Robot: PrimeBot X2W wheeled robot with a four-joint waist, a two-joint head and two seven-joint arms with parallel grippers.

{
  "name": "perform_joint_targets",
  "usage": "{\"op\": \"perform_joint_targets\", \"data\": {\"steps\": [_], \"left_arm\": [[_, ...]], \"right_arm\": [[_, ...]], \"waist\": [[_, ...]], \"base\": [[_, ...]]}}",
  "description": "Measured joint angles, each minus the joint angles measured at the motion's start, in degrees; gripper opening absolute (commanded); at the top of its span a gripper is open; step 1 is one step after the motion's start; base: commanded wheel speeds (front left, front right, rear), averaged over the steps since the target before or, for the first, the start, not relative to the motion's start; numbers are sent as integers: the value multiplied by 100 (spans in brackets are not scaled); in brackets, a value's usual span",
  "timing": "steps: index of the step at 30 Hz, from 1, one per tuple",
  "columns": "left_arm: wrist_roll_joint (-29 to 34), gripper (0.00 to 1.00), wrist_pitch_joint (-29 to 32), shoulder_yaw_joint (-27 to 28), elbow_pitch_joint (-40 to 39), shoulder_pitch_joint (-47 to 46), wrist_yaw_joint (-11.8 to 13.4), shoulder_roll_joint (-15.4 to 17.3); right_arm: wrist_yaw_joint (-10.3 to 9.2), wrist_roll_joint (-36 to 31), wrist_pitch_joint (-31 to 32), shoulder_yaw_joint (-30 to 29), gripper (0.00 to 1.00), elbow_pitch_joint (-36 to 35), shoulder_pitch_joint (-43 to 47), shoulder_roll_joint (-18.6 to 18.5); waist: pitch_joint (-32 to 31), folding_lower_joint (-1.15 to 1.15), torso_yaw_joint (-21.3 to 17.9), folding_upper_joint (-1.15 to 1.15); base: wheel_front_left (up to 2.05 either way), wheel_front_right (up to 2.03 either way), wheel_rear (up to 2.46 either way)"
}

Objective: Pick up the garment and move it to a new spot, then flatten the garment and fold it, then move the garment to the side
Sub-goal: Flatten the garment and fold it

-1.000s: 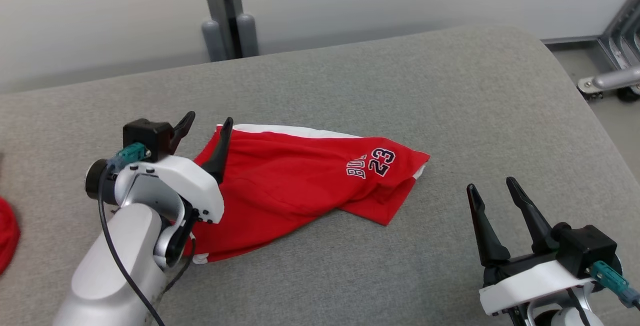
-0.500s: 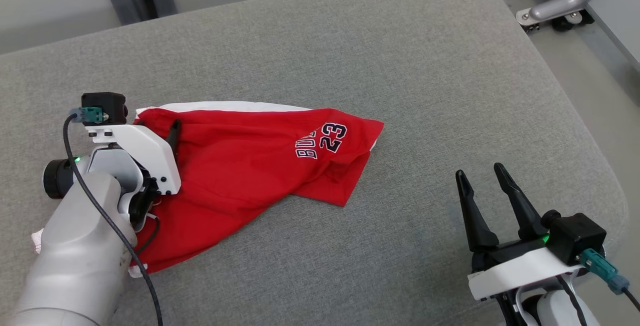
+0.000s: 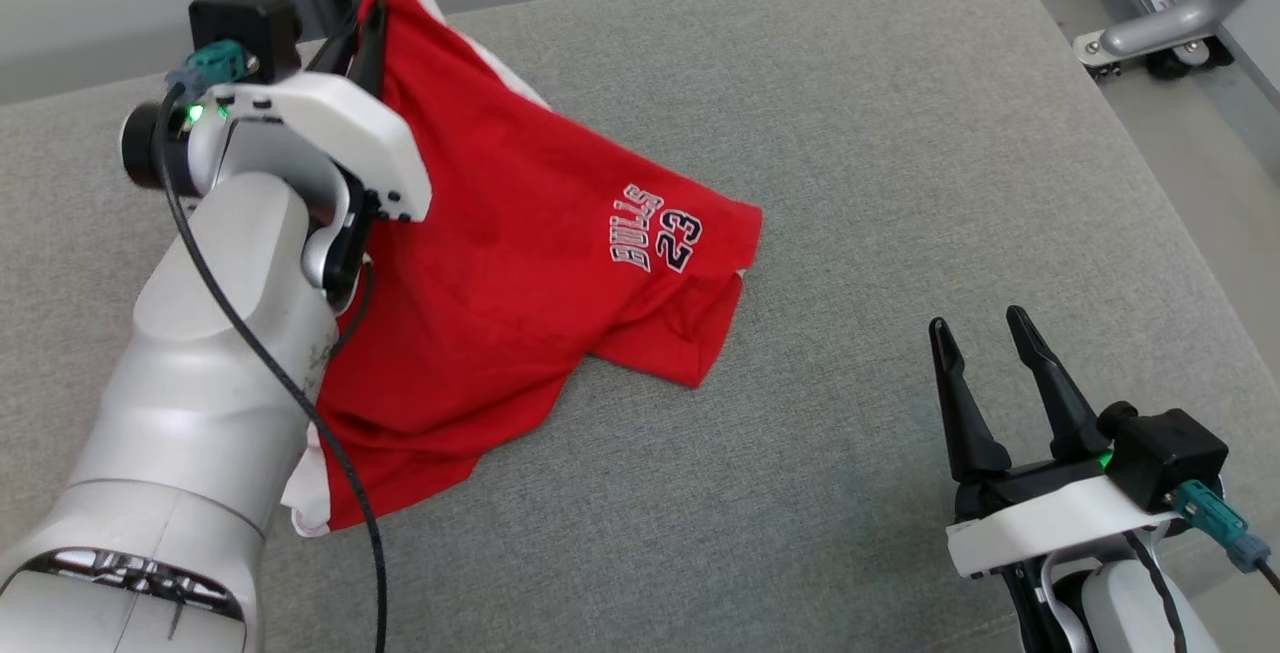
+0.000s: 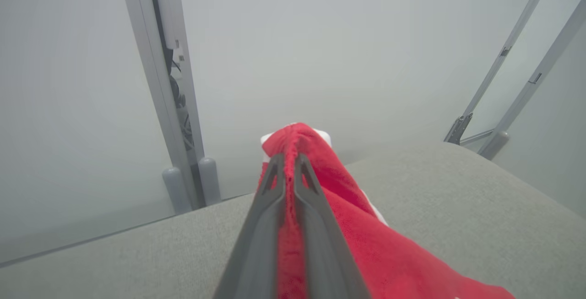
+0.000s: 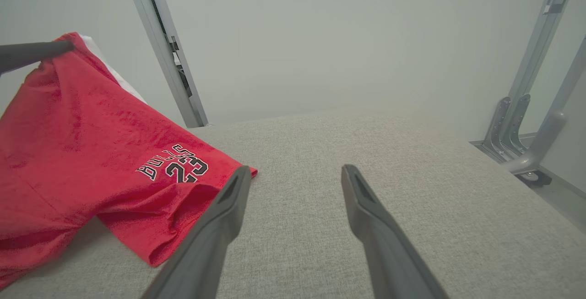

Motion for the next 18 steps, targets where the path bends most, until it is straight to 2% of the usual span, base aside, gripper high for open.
{"op": "perform_joint_targets", "data": {"steps": [4,7,10,18], "left_arm": [[94,0,-358,-78,-335,-186,83,-142],[143,0,-515,-102,-743,93,174,-154],[240,0,-570,-142,-1318,811,308,2],[368,0,-579,-144,-3250,3239,916,488]], "right_arm": [[0,-53,-22,-122,100,13,8,-1],[0,-66,-24,-196,100,-23,66,-2],[0,-67,-25,-212,100,-63,133,0],[0,-166,41,-367,100,-218,235,3]], "waist": [[-87,0,172,0],[-166,0,328,0],[-227,0,503,0],[-282,0,1015,0]], "base": [[0,0,0],[0,0,0],[0,0,0],[0,0,0]]}}
